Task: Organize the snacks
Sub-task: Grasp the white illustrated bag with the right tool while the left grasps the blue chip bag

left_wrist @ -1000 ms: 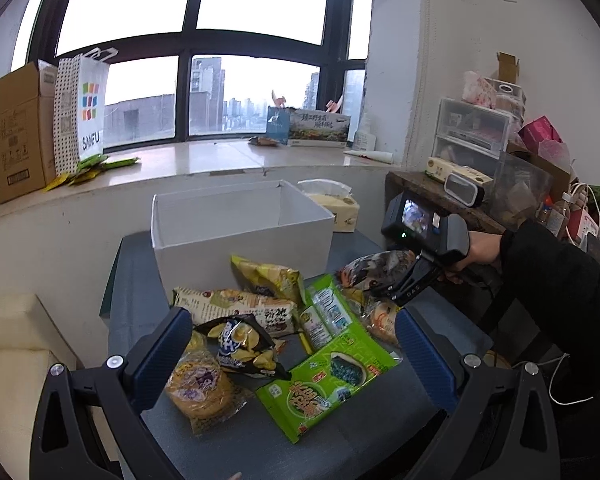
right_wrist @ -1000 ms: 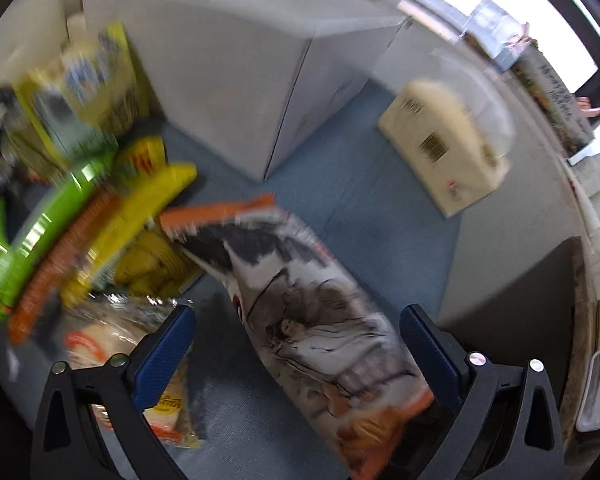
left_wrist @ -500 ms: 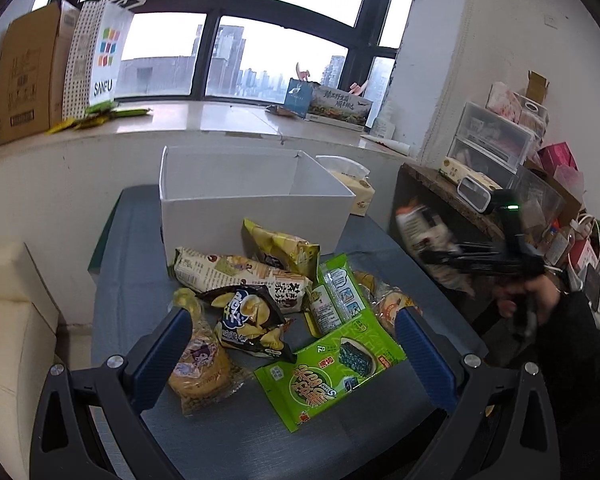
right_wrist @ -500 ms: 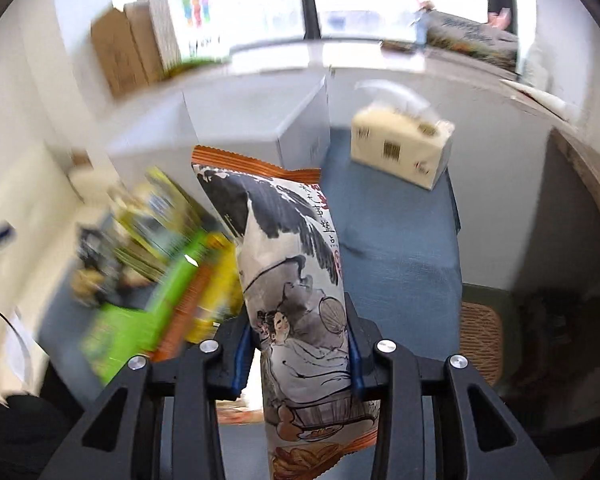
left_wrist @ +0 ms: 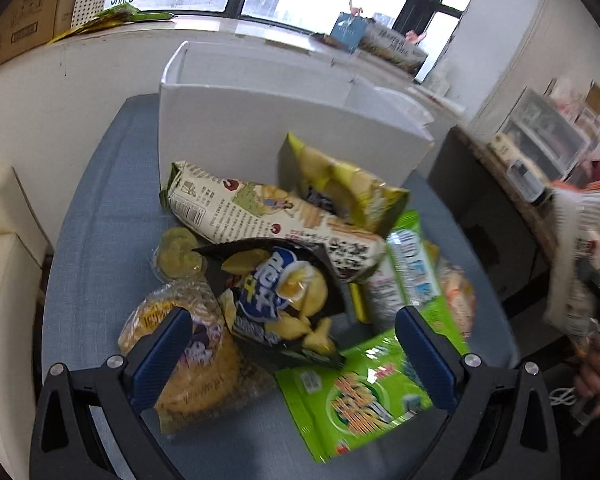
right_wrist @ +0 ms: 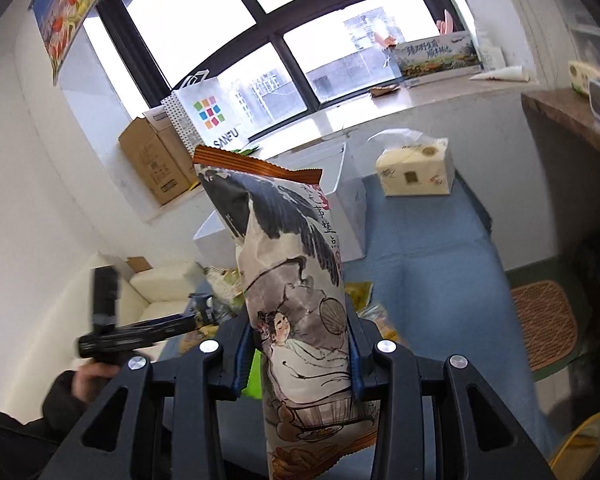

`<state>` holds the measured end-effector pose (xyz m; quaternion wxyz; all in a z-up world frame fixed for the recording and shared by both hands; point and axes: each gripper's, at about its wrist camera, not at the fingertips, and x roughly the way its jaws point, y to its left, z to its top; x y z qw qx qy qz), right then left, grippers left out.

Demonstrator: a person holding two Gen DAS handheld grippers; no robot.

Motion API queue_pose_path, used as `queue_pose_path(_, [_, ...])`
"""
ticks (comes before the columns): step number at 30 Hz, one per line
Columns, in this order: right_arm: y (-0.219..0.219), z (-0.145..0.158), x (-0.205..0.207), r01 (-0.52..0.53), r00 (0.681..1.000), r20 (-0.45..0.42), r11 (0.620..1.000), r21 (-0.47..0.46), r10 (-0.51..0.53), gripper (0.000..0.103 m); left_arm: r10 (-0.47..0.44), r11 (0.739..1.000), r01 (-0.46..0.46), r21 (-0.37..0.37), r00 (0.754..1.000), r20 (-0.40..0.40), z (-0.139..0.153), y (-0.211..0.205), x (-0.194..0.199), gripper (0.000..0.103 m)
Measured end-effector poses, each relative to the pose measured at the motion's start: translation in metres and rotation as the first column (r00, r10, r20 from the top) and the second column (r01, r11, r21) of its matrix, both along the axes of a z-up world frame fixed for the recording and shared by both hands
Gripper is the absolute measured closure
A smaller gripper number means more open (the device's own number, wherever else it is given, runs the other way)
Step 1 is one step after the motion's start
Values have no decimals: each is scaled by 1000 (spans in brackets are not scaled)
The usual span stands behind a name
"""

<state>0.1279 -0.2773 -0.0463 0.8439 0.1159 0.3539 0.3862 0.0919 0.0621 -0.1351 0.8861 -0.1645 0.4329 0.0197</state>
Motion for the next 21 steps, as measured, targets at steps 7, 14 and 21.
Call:
queue_pose_path(7, [5,-10,-5,-12,999,-30,1000,10,12,63,-21,999,21,42,1000,6,-13,-7,17,45])
queue_pose_path(14, [10,-15,-2,-11,998,-56,1000,22,13,62,0,1000,0,-1,984,179,17,-1,-18,59])
queue_pose_path(21, [28,-8,18,1,997,-71,998,63,3,62,22,999,-11,-34,936,351,73,16,-27,61])
